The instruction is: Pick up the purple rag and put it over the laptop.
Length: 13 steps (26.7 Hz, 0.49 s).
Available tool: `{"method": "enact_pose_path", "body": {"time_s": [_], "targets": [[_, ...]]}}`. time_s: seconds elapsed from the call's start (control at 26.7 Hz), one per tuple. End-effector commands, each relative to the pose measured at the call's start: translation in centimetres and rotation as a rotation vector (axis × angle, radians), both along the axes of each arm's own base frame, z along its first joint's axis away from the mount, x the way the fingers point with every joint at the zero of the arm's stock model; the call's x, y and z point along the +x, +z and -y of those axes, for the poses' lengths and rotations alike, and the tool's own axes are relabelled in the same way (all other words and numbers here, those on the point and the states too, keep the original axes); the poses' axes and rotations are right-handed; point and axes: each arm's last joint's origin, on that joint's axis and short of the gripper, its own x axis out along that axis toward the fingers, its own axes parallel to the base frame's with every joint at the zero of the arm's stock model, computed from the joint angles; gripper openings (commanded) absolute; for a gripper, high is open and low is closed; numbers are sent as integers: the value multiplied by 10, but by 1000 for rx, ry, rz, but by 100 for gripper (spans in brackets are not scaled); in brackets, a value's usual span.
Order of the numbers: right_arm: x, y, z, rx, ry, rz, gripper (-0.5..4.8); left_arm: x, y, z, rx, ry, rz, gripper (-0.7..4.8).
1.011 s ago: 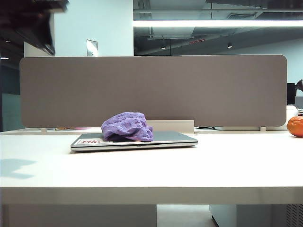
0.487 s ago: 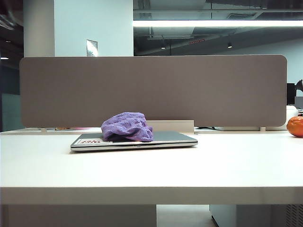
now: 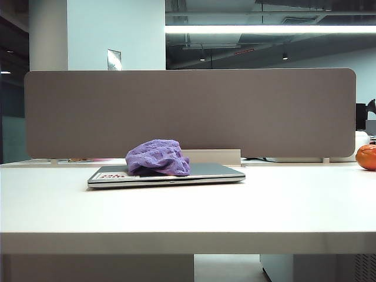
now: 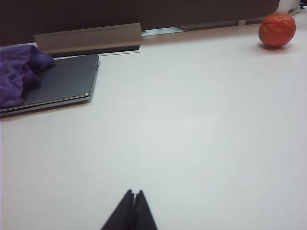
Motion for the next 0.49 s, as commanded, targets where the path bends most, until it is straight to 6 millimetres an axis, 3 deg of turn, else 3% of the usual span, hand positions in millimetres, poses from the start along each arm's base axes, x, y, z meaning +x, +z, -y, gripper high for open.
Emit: {"method": "enact_pose_path", "body": {"time_s": [0.04, 0.49], "targets": [[0, 0, 0, -4, -4, 8, 22, -7, -3, -2, -37, 7, 35, -6], [0, 0, 0, -5, -4, 8, 22, -13, -3, -5, -60, 25, 45, -6]]}}
